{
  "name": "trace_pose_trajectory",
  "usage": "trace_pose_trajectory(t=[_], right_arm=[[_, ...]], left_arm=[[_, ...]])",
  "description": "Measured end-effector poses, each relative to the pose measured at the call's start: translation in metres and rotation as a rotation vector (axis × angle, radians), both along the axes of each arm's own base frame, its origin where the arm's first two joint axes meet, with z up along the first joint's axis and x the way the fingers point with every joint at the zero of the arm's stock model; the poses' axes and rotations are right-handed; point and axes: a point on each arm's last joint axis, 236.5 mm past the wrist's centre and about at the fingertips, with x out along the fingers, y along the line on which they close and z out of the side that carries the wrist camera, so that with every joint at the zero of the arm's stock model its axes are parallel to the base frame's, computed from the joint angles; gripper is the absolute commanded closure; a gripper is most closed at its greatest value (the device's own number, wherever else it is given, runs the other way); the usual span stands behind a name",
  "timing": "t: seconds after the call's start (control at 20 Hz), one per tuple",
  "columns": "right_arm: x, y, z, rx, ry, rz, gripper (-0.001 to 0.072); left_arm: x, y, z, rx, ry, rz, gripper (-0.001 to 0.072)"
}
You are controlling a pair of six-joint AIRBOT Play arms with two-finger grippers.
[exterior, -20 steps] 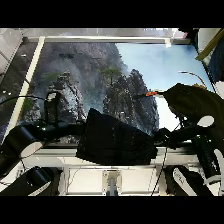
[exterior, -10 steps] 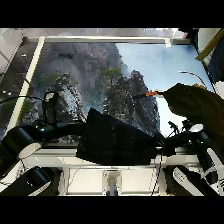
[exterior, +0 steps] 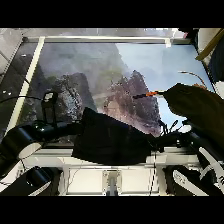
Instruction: Fold the clothes and pants, and hang the long-sleeved shirts on hangers.
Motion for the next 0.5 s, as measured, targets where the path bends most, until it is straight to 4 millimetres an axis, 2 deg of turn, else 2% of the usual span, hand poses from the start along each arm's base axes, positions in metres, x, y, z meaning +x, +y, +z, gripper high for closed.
trace_pose_trajectory(t=[0.1, 0.25, 0.35, 0.5], right_arm=[[0.016, 0.003, 0.008, 0.014, -0.059, -0.002, 0.069], [0.059, 0.004, 0.032, 0.021, -0.199, 0.0, 0.069], [0.1, 0.001, 0.063, 0.011, -0.335, -0.005, 0.069], [0.175, -0.012, 0.13, -0.047, -0.591, -0.048, 0.069]], left_arm=[[0.0, 0.0, 0.0, 0.0, 0.0, 0.0, -0.0006], [0.0, 0.0, 0.0, 0.0, 0.0, 0.0, -0.0006], [0.0, 0.0, 0.0, 0.001, -0.001, 0.0, -0.0005], [0.001, 0.0, 0.001, -0.002, -0.006, 0.0, -0.0005]])
